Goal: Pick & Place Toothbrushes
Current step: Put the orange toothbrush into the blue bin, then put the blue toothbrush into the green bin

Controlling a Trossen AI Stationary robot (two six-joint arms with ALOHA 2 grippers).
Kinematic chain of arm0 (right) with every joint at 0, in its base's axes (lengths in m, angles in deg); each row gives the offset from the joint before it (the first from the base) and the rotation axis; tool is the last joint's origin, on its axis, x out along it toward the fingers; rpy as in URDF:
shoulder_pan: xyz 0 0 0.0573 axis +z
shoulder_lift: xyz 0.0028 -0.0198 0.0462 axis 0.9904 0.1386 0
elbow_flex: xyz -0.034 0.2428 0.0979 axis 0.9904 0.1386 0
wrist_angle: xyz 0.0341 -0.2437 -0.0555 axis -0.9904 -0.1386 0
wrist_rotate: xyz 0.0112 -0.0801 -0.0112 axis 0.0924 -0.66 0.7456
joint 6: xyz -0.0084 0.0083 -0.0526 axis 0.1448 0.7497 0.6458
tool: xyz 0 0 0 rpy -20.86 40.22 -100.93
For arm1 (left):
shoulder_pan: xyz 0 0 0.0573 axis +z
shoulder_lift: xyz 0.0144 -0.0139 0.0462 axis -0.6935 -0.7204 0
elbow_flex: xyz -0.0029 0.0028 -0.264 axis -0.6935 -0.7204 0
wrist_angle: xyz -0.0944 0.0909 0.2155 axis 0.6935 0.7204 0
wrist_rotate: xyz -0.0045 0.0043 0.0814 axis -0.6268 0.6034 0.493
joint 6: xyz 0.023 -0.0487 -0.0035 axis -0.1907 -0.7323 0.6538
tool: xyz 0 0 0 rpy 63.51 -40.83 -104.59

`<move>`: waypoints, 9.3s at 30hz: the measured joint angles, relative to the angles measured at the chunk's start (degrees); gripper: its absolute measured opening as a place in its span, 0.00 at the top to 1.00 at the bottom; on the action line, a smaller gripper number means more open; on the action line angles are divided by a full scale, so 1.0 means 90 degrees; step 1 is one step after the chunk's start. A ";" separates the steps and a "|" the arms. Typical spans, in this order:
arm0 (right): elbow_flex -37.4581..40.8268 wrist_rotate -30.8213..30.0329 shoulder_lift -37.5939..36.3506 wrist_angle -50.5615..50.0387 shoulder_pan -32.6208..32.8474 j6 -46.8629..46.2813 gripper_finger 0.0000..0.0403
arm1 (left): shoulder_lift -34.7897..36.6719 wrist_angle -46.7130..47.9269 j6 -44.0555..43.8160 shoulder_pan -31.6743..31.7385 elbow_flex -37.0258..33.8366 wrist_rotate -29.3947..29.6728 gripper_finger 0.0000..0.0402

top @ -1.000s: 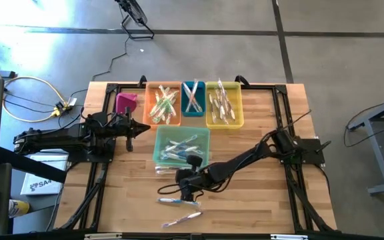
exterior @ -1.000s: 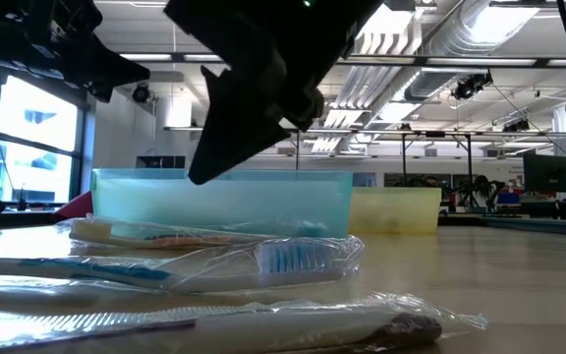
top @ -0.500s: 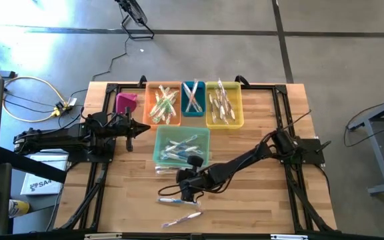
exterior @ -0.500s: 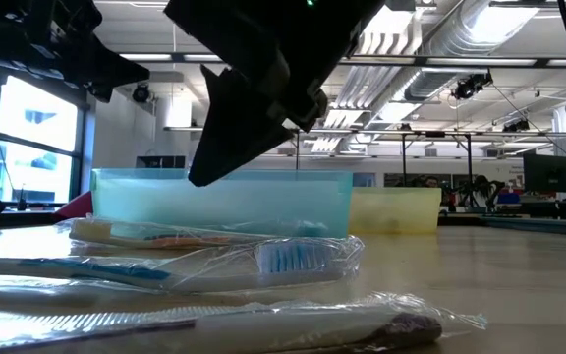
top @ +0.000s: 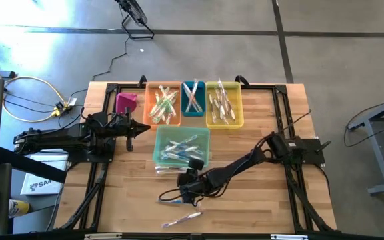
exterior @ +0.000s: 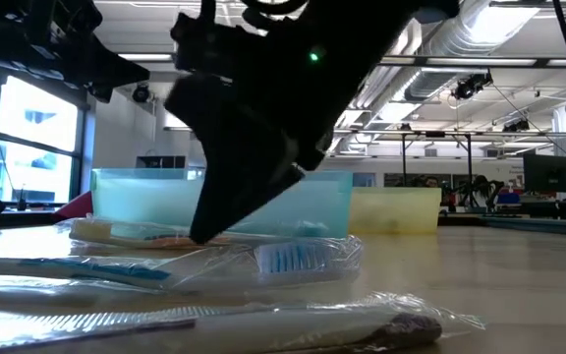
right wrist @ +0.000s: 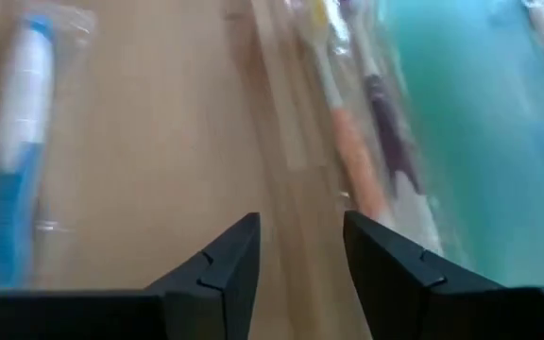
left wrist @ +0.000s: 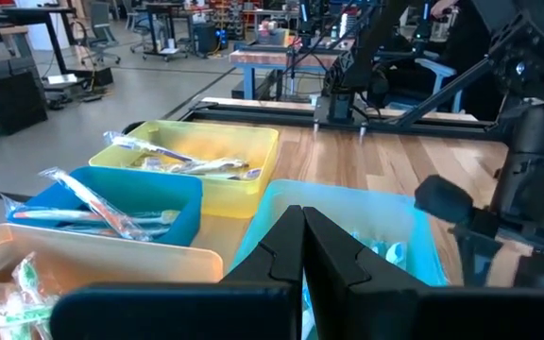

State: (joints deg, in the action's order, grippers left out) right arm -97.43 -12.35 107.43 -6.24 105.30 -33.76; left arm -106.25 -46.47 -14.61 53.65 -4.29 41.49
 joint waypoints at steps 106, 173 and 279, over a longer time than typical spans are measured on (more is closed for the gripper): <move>0.0000 -0.0065 -0.2408 -0.0451 -0.3006 0.1161 0.96 | 0.0002 0.0096 0.0012 -0.0001 0.0010 0.0002 1.00; 0.2158 0.3122 -0.2063 0.2706 -0.5792 0.0775 0.68 | 0.0002 0.0419 -0.0315 -0.0002 0.0000 -0.0097 1.00; 0.0408 0.0895 -0.1709 0.0482 0.0690 -0.0893 1.00 | 0.0002 0.0256 -0.0101 -0.0001 0.0010 -0.0083 1.00</move>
State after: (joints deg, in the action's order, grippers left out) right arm -93.76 -4.30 92.05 -1.90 111.51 -41.80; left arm -106.23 -44.17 -15.52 53.64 -4.20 40.75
